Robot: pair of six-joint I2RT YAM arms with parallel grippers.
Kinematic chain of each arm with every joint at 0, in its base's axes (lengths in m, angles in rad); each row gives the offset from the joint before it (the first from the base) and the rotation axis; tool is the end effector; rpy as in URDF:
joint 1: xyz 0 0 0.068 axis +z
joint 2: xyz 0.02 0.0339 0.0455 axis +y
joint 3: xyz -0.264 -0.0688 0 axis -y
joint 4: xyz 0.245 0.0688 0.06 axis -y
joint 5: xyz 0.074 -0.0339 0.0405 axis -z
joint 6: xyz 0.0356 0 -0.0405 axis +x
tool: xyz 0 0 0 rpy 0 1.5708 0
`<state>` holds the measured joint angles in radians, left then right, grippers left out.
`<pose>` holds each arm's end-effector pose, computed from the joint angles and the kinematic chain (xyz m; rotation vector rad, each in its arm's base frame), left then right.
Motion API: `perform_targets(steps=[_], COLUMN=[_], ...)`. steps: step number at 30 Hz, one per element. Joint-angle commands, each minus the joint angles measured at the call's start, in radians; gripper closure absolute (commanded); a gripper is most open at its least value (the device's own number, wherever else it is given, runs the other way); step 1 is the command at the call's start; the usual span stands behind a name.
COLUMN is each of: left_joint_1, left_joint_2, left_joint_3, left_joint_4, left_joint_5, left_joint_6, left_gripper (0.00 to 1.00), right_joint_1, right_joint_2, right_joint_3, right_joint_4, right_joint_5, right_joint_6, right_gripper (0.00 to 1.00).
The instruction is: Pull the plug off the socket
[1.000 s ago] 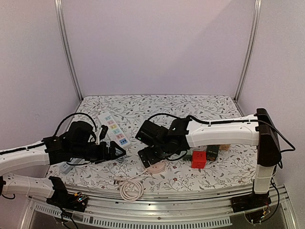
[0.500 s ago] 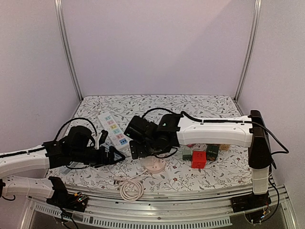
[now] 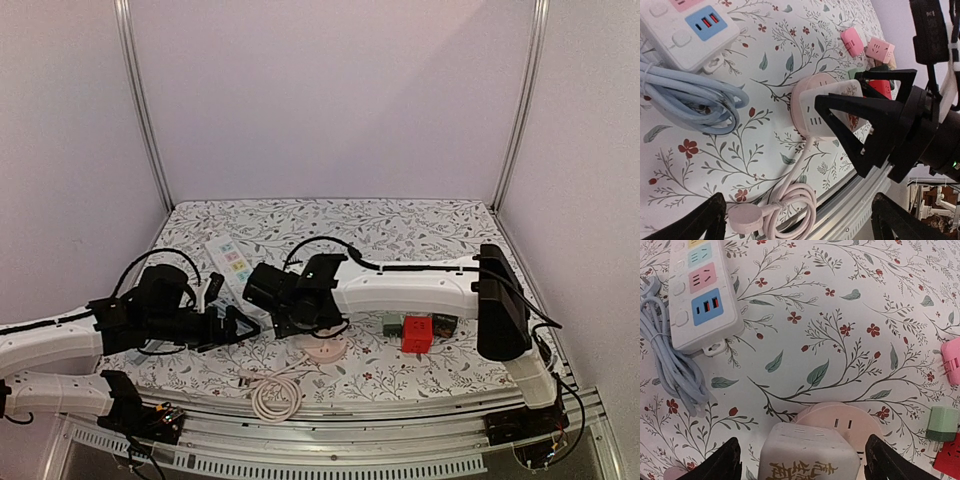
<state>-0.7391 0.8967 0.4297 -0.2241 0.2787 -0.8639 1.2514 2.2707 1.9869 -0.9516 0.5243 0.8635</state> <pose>0.1297 -0.1314 0.1940 0.0088 2.5061 -1.0894 0.1666 0.4469 0.2055 -0.3742 2.5004 0.0396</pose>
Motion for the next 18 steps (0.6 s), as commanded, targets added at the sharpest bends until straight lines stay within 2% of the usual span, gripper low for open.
perform_targets(steps=[1, 7, 14, 18], left_joint_1=[0.02, 0.024, 0.029, 0.037], left_joint_2=[-0.006, -0.005, -0.001, 0.002], left_joint_3=[-0.025, -0.051, -0.054, -0.065], left_joint_4=[0.019, 0.048, 0.056, 0.075], left_joint_5=[0.017, 0.019, 0.019, 0.029], left_joint_6=[0.006, -0.013, -0.017, -0.026], left_gripper=[0.0, 0.0, 0.0, 0.0], right_joint_1=[0.005, 0.003, 0.003, 0.004], right_joint_2=[0.077, 0.1, 0.1, 0.025], right_joint_3=[0.054, 0.071, 0.056, -0.067], right_joint_4=[-0.067, -0.065, -0.035, 0.105], right_joint_5=[0.068, 0.055, 0.014, -0.007], right_joint_6=[0.027, 0.027, 0.034, 0.012], right_gripper=[0.17, 0.24, 0.45, 0.59])
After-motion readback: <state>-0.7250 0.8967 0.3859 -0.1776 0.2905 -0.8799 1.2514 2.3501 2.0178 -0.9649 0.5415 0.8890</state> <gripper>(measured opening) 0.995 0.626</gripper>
